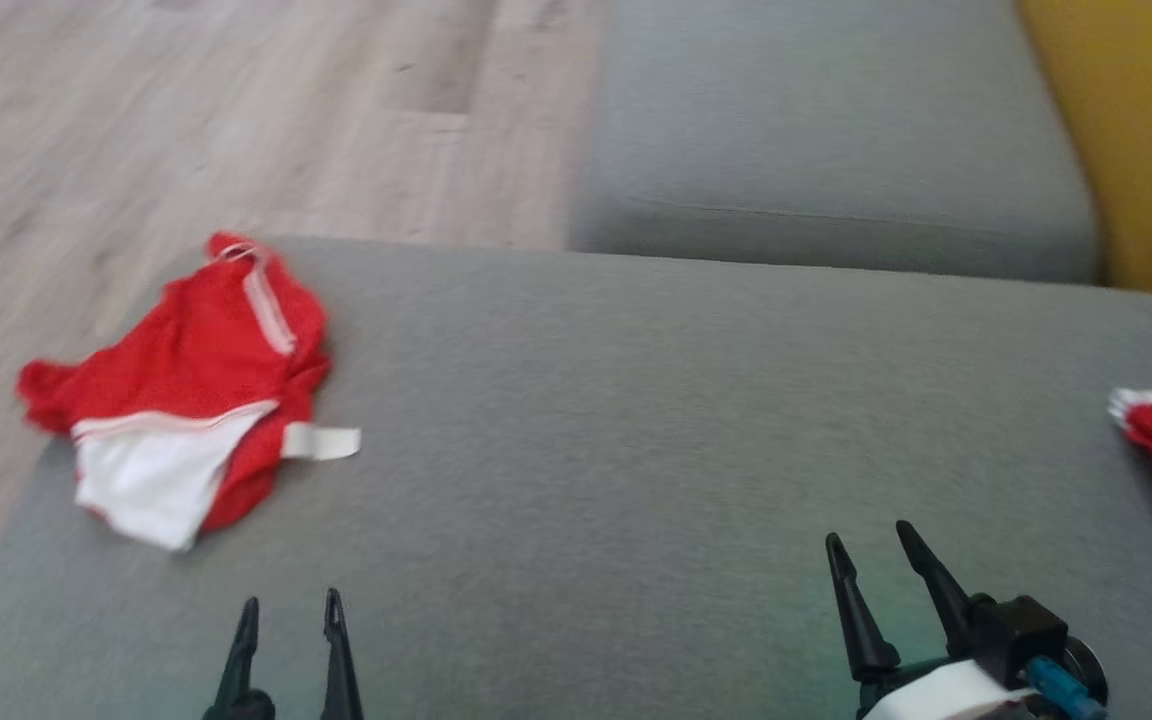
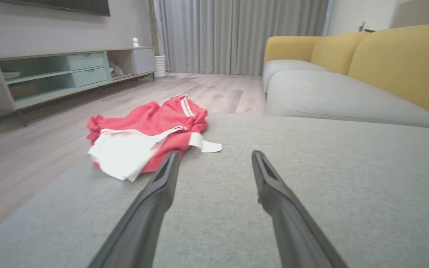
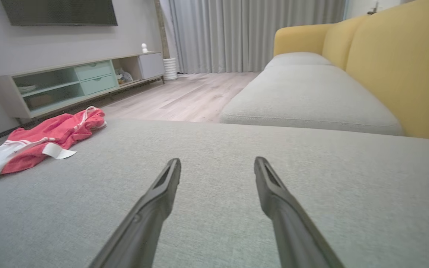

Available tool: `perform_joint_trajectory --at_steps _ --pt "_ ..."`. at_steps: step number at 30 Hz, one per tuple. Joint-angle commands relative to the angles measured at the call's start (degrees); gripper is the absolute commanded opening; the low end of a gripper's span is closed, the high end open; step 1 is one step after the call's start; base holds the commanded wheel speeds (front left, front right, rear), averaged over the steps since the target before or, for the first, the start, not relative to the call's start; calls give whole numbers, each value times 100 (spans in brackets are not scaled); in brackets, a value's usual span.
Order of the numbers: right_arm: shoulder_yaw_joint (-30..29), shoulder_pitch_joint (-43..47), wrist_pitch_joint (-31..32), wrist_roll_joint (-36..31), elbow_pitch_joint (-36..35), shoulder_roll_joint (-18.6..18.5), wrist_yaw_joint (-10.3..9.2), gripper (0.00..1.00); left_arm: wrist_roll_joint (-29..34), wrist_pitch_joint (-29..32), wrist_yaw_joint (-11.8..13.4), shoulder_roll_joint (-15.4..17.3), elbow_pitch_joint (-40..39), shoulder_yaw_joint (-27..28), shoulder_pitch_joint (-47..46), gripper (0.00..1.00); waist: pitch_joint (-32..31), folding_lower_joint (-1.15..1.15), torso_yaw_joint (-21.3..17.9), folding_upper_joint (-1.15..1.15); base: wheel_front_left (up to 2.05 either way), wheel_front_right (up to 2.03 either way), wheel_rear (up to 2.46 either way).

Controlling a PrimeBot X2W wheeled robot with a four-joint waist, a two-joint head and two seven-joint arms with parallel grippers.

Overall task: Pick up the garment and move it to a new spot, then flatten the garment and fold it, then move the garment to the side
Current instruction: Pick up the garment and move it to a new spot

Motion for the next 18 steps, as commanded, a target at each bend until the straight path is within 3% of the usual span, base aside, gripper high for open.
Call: perform_joint_trajectory --at_steps 1,10,18 --pt "133 -258 -77 0 -195 -3 -5 100 55 -30 -24 -17 -185 203 -268 100 85 0 436 0 0 0 0" --pt "95 -393 -78 -1 -192 10 -5 100 172 -31 -38 -16 -320 412 -243 100 250 0 1290 0 0 0 0" --pt "2 -442 -78 32 -272 12 -5 100 226 -31 -86 71 -742 728 -408 100 621 0 1434 0 0 0 0"
